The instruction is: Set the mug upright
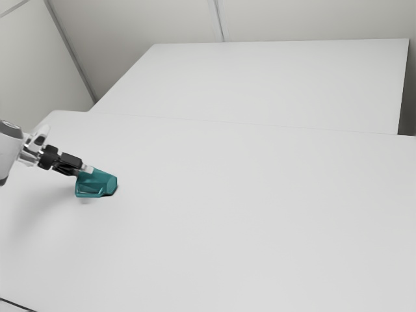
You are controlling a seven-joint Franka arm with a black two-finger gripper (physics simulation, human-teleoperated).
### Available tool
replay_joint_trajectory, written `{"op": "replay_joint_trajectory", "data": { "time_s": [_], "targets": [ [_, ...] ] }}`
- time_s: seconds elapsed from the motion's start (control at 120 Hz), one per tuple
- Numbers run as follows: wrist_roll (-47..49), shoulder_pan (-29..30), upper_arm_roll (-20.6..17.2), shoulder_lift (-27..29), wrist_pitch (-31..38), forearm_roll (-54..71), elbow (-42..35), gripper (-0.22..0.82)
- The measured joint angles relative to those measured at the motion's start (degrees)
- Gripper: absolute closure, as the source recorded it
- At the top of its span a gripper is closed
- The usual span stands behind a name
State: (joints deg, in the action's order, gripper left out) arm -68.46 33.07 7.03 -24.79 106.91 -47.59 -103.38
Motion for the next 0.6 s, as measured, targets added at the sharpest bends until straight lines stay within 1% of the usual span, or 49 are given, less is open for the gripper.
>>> {"op": "replay_joint_trajectory", "data": {
  "time_s": [0.233, 0.333, 0.433, 0.6],
  "targets": [
    [-1.15, 0.06, -0.5, -0.54, -0.09, -0.06, 0.0, 0.03],
    [-1.54, 0.0, -0.52, -1.06, -0.12, -0.67, 0.0, 0.05],
    [-1.87, -0.01, -0.58, -1.15, -0.17, -0.96, 0.0, 0.13],
    [-2.31, -0.06, -0.66, -0.88, -0.21, -1.13, 0.0, 0.3]
  ]
}}
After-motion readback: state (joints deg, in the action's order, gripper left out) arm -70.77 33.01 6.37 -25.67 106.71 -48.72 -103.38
